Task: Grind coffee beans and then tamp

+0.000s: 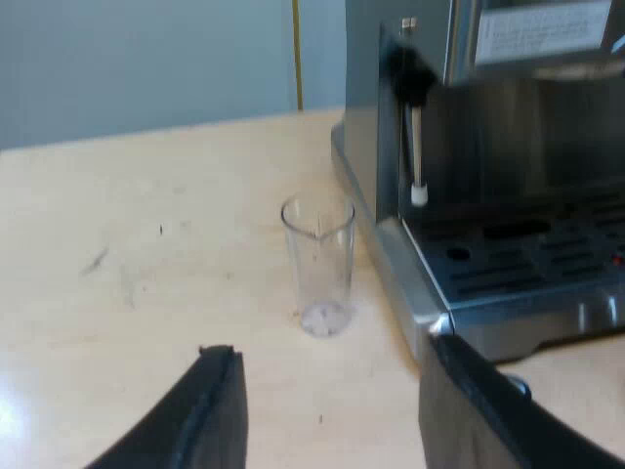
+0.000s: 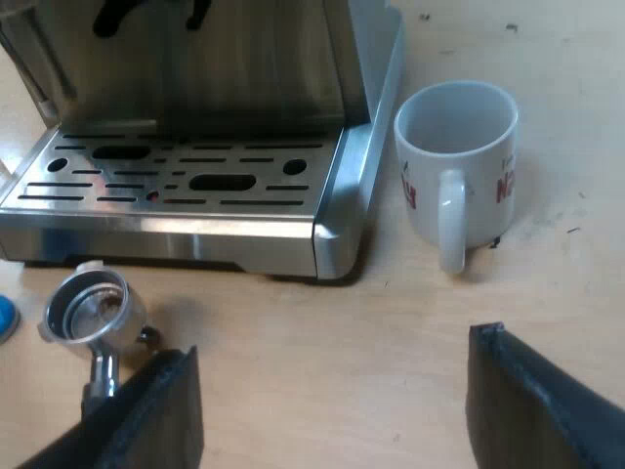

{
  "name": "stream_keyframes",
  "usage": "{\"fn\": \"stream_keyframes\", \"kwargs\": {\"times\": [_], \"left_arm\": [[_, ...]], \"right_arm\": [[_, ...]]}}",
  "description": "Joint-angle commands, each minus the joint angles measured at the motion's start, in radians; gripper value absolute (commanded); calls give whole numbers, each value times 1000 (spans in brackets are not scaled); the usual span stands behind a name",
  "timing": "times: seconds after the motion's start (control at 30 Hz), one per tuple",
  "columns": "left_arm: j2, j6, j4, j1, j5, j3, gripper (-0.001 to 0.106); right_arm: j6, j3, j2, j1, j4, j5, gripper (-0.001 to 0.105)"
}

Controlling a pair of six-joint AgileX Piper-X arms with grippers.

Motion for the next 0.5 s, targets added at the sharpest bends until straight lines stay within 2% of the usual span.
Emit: {"fn": "stream_keyframes", "kwargs": {"times": [0.03,0.23,0.5], "left_arm": [[-43,-6,1,2,-15,32,43],[-43,-6,-22,2,-15,91,43],[-43,-6,-25,2,-12,93,43]], "right_arm": [[-9,26,-48,-3,-5,-26,59],[-9,93,-48,-3,-5,-53,59],[-9,184,-47,-3,-5,-61,59]]}}
